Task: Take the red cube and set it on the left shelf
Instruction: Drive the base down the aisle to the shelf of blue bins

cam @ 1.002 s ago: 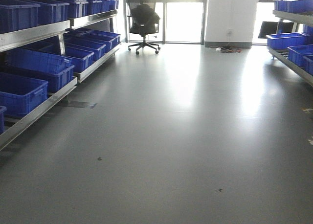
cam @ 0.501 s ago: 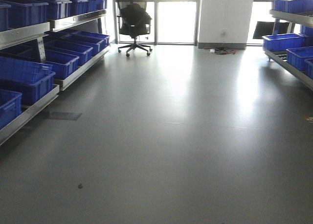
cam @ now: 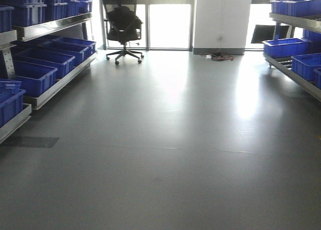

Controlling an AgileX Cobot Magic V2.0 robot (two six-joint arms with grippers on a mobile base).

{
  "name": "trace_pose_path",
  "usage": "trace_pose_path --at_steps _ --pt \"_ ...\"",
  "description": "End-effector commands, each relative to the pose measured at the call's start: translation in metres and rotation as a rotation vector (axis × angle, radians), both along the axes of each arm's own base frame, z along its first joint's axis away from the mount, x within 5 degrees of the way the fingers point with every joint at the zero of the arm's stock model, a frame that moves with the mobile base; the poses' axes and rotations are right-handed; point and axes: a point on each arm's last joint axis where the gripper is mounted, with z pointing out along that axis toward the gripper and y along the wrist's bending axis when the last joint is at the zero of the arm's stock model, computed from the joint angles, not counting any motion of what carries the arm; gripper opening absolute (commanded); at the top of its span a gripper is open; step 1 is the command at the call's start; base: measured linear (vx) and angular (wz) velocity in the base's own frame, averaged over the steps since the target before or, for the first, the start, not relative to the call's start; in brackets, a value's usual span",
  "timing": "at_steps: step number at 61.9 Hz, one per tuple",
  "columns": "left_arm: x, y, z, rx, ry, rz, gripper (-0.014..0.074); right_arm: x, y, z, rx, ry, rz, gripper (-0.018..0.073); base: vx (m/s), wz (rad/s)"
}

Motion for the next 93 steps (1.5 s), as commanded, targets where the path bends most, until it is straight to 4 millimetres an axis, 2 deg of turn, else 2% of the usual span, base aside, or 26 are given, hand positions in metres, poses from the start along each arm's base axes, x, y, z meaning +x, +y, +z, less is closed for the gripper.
trace_pose_path --at_steps 1,56,93 --pt "0.0009 0.0005 -0.0003 -0.009 -0.054 0.004 0.0106 0.0029 0.0006 0.0172 -0.005 -0.105 0.009 0.0057 0.65 -0.06" --pt "0.0009 0.0005 -0.0003 -0.009 -0.054 0.004 0.0106 0.0029 0.0005 0.0170 -0.005 -0.103 0.008 0.0057 0.64 0.18" --pt "0.0009 0.0005 -0.0003 -0.009 -0.054 0.004 0.0106 0.0029 0.0005 0.0169 -0.005 -0.102 0.008 0.0057 0.53 0.51"
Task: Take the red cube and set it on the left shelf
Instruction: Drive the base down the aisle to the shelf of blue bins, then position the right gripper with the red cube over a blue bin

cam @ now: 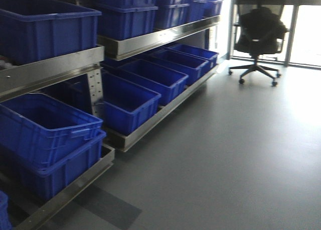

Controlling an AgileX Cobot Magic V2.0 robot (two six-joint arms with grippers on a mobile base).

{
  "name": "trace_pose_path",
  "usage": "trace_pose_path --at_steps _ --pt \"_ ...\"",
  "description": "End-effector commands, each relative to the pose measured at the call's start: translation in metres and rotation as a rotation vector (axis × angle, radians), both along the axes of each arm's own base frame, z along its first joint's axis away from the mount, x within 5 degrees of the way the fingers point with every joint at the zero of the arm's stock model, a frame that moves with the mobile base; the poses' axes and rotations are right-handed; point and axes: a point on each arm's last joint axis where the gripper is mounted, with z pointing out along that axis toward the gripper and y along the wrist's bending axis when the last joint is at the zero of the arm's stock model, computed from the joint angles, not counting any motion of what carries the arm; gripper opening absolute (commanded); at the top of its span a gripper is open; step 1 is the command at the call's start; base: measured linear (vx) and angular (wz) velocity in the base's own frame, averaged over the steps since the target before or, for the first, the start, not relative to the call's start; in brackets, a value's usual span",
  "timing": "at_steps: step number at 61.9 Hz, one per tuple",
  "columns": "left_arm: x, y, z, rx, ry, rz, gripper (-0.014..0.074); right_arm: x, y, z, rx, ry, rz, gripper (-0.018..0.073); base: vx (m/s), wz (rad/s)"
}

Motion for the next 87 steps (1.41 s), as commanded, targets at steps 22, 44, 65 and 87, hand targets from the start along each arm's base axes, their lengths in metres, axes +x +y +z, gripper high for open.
trace_pose_path --at_steps 22,44,65,87 --pt "0.0009 0.0005 -0.0003 -0.009 -0.054 0.004 0.0106 0.0029 0.0006 0.0170 -0.003 -0.104 0.009 0.0057 0.45 0.61" --pt "0.0009 0.0005 -0.0003 -0.009 -0.054 0.004 0.0106 0.0029 0.0006 0.0170 -0.003 -0.104 0.009 0.0057 0.34 0.60" --pt "0.0009 0.0005 -0.0003 -0.009 -0.054 0.004 0.0106 0.0029 0.0006 0.0170 -0.003 -0.104 0.009 0.0057 0.22 0.61" --pt "0.0009 0.0005 -0.0003 -0.009 -0.054 0.004 0.0106 0.0029 0.0006 0.0170 -0.004 -0.103 0.008 0.0057 0.13 0.47"
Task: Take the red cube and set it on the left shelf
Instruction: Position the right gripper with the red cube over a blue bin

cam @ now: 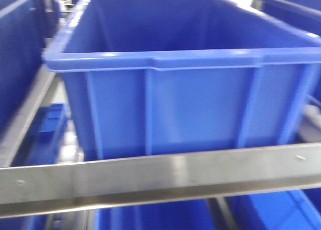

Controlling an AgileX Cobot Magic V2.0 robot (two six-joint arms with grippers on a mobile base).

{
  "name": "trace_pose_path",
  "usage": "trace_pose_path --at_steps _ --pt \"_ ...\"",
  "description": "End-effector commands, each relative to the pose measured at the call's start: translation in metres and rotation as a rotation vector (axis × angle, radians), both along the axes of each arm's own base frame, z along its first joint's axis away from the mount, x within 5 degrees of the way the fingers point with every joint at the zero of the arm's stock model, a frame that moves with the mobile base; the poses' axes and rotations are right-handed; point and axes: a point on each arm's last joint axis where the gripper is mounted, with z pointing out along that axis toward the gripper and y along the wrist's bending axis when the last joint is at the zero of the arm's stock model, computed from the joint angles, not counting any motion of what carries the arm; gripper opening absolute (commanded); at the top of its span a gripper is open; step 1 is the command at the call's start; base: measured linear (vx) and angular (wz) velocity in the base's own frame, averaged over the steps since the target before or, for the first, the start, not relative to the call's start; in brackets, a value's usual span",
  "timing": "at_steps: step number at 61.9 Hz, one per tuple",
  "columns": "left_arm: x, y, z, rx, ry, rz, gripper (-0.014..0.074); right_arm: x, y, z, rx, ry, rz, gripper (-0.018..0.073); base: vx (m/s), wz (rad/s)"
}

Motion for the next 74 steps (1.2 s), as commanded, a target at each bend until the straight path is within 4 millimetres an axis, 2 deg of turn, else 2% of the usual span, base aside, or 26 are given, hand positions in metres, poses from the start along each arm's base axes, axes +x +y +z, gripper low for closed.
trace_pose_path --at_steps 1,40,74 --pt "0.0009 0.0005 -0.0003 -0.009 -0.054 0.004 0.0106 0.0029 0.0006 0.0170 -0.004 -0.103 0.008 0.0057 0.05 0.28" --pt "0.0009 0.0005 -0.0003 -0.009 -0.054 0.004 0.0106 0.0029 0.0006 0.0170 -0.004 -0.103 0.008 0.0057 0.05 0.17" --pt "0.0009 0.0005 -0.0003 -0.009 -0.054 0.004 0.0106 0.0029 0.0006 0.0170 -0.004 -0.103 0.008 0.0057 0.00 0.00"
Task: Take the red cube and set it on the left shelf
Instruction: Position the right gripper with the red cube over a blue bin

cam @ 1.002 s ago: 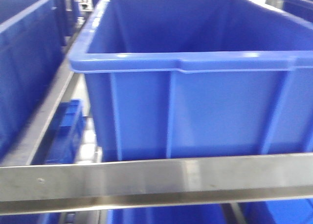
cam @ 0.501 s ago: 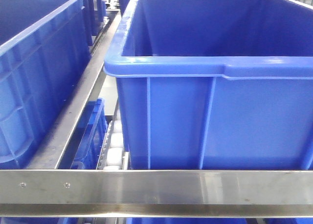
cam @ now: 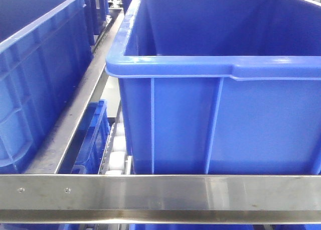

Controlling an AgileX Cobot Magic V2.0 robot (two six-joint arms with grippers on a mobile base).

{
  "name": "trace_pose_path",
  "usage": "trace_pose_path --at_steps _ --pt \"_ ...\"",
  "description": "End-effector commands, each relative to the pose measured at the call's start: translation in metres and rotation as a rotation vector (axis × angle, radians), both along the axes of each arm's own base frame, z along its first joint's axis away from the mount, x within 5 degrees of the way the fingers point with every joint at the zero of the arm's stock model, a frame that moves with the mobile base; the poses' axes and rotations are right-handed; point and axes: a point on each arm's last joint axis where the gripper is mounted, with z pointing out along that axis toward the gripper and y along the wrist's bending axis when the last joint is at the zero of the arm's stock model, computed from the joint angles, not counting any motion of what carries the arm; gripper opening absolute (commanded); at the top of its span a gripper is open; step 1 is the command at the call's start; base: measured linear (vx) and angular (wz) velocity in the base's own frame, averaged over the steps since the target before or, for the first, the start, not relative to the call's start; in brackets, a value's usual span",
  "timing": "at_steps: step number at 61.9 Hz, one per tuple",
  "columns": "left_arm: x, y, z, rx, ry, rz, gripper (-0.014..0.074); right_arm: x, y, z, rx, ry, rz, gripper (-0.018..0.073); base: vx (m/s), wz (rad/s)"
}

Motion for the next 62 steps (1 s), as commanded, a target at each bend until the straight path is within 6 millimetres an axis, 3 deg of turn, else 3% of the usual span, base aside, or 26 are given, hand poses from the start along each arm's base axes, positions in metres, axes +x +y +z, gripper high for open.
trace_pose_path --at_steps 1,40,52,62 --pt "0.001 0.000 0.000 -0.009 -0.054 0.004 0.0106 0.003 0.001 0.017 -0.004 -0.103 0.008 0.0057 0.00 0.00" --pt "0.001 0.000 0.000 -0.009 -0.054 0.004 0.0106 0.008 0.003 0.023 0.004 -0.170 0.026 0.0057 0.00 0.00" --pt "0.001 0.000 0.000 -0.009 -0.054 0.004 0.0106 0.046 0.009 0.036 0.008 -0.168 0.048 0.0057 0.00 0.00" --pt "0.001 0.000 0.000 -0.009 -0.054 0.004 0.0106 0.095 0.015 0.046 0.003 -0.102 0.053 0.0057 0.00 0.00"
